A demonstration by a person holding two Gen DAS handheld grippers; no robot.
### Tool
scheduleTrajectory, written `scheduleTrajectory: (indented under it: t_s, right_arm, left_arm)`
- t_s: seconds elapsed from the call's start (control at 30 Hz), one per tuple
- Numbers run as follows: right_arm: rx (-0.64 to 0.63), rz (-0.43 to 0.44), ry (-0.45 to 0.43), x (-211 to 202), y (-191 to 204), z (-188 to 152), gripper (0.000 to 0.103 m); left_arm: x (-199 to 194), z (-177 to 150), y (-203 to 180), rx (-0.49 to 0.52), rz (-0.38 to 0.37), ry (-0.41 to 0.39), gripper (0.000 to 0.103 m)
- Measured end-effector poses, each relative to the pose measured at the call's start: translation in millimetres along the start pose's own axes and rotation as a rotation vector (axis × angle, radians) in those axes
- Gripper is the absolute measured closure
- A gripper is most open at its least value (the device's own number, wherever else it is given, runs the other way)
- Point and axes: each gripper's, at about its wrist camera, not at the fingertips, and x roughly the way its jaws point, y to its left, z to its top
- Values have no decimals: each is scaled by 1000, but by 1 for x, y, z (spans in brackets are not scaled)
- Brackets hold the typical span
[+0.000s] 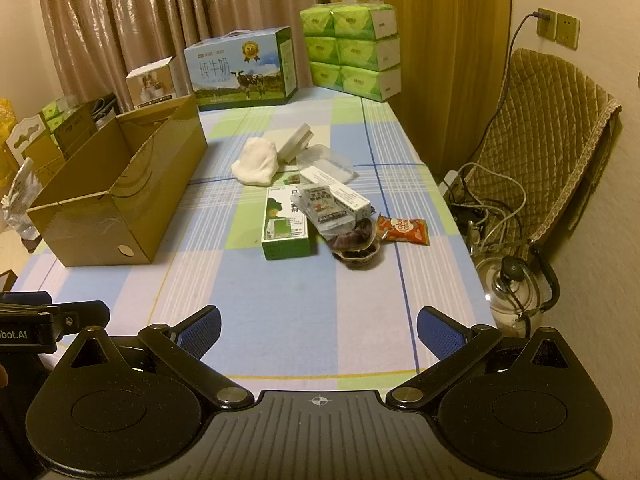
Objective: Organize objects
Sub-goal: 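Move both tools toward the items in the table's middle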
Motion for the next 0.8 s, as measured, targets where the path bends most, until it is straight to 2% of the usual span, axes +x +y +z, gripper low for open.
scheduleTrajectory:
  t_s: [0.57,0.8]
  right_arm:
    - [6,0,7,5,-4,0,2]
    - [4,-11,-12,6,-12,11,2]
  left_arm:
    - [4,2,1,3,1,0,1]
    - [13,14,-4,14,-7,-13,1]
